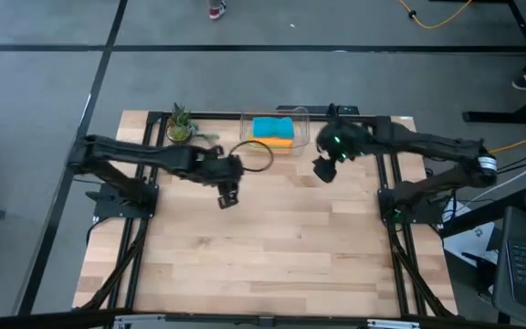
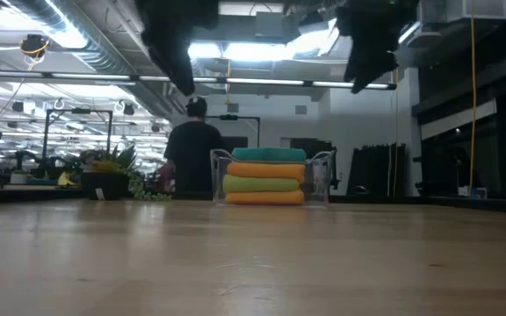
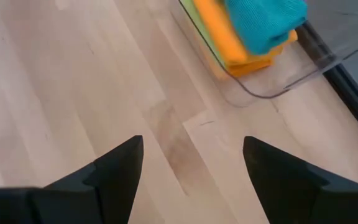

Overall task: Fold microfiber towels
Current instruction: Return to Home Position

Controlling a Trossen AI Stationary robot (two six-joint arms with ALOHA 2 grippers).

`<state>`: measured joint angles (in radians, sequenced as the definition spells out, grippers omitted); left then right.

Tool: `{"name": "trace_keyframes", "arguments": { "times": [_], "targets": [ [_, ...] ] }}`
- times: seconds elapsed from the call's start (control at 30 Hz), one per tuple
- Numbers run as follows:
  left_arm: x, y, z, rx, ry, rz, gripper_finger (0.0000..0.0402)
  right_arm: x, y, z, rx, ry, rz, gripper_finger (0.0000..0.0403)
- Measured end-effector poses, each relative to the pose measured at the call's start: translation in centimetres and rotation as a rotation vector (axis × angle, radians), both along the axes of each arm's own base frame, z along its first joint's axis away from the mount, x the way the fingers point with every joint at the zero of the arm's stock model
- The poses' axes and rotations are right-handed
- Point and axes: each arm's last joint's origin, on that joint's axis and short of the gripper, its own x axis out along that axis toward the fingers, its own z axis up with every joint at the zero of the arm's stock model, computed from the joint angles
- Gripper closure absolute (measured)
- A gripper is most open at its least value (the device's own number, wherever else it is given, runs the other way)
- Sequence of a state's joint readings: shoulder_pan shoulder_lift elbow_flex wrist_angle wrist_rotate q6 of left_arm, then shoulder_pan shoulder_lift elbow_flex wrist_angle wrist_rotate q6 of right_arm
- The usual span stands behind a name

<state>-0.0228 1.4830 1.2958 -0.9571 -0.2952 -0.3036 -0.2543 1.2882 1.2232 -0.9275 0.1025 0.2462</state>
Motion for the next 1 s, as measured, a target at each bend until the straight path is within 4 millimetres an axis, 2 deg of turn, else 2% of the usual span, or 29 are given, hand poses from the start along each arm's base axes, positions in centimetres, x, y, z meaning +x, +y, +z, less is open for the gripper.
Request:
{"name": "trace_keyframes", "arguments": {
  "times": [0.17, 0.27, 0.33, 0.47, 0.63, 0.8, 1.0],
  "targets": [
    [-4.3, 0.5, -0.1, 0.025, -0.402, -0.095, 0.027, -2.8, 2.9, -1.6, -0.028, -0.176, 0.021, 0.0124],
    [-6.5, 1.2, -1.5, 0.029, -0.646, -0.202, 0.027, -4.0, 4.2, -3.4, -0.012, -0.268, 0.064, 0.0124],
    [-8.1, 1.6, -2.5, 0.045, -0.764, -0.211, 0.027, -4.7, 4.6, -4.4, -0.014, -0.317, 0.083, 0.0124],
    [-11.2, 2.3, -4.9, 0.041, -0.858, -0.128, 0.027, -5.9, 5.1, -6.4, 0.005, -0.341, 0.078, 0.0124],
    [-13.8, 2.2, -7.1, 0.021, -0.96, -0.065, 0.027, -6.6, 5.2, -7.6, 0.024, -0.381, 0.06, 0.0124],
    [-15.4, 1.8, -8.8, 0.02, -1.024, -0.048, 0.027, -6.8, 5.2, -9.0, 0.011, -0.431, 0.066, 0.0124],
    [-16.5, 1.2, -9.6, 0.047, -1.062, -0.088, 0.027, -6.8, 5.2, -9.9, 0.007, -0.44, 0.07, 0.0124]
  ]
}}
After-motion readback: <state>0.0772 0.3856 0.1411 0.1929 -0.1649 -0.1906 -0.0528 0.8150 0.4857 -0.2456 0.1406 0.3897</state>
